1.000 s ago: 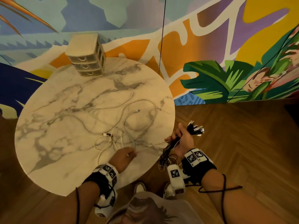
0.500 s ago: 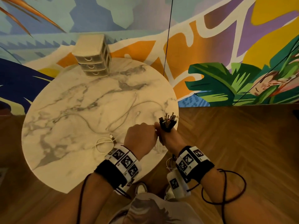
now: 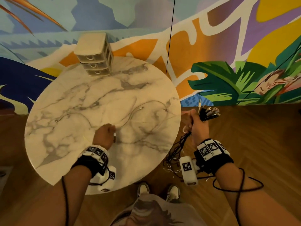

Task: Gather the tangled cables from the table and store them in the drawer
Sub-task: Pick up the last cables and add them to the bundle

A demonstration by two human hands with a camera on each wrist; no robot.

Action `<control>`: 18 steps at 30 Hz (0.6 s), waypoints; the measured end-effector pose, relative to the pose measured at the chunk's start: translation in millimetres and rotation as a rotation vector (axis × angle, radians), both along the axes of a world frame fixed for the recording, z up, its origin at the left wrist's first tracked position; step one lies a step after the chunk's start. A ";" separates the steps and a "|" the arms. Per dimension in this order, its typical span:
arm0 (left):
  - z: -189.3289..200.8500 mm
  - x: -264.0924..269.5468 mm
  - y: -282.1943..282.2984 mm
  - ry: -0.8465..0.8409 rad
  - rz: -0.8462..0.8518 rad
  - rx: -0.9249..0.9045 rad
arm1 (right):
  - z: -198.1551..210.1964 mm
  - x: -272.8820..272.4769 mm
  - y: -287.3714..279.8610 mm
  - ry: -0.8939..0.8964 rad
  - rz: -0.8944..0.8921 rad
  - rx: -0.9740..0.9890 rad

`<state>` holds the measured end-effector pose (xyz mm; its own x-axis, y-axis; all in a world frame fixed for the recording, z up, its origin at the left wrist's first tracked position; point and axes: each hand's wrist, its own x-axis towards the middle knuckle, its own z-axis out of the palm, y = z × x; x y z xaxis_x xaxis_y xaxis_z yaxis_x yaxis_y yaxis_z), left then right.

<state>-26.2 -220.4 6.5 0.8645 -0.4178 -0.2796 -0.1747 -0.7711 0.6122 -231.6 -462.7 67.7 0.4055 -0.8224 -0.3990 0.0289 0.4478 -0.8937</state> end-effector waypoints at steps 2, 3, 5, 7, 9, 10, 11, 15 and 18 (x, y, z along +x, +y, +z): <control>8.1 23.1 3.9 -0.097 0.065 -0.023 | -0.6 0.3 -3.5 0.054 -0.025 -0.041; 9.0 33.1 7.0 -0.119 0.093 -0.028 | 0.9 -0.9 -7.1 0.089 -0.049 -0.067; 8.7 52.0 23.2 -0.118 0.153 0.012 | 5.5 0.9 -13.0 0.133 -0.101 -0.131; 7.2 58.7 32.6 -0.051 0.106 0.239 | 10.4 -2.5 -21.4 0.167 -0.180 -0.189; 14.0 58.9 32.8 -0.080 0.038 0.373 | 15.2 -1.7 -25.4 0.178 -0.226 -0.209; 23.3 56.9 26.7 -0.129 0.003 0.358 | 18.6 1.5 -24.1 0.172 -0.218 -0.221; 36.0 51.2 17.0 -0.184 -0.034 0.322 | 22.0 4.7 -21.0 0.174 -0.178 -0.245; 89.0 -6.4 -47.5 -0.396 -0.238 0.297 | 40.1 25.3 18.8 0.192 0.358 -0.369; 112.2 -65.5 -84.7 -0.517 -0.451 0.316 | 35.8 41.3 49.2 0.287 0.658 -0.402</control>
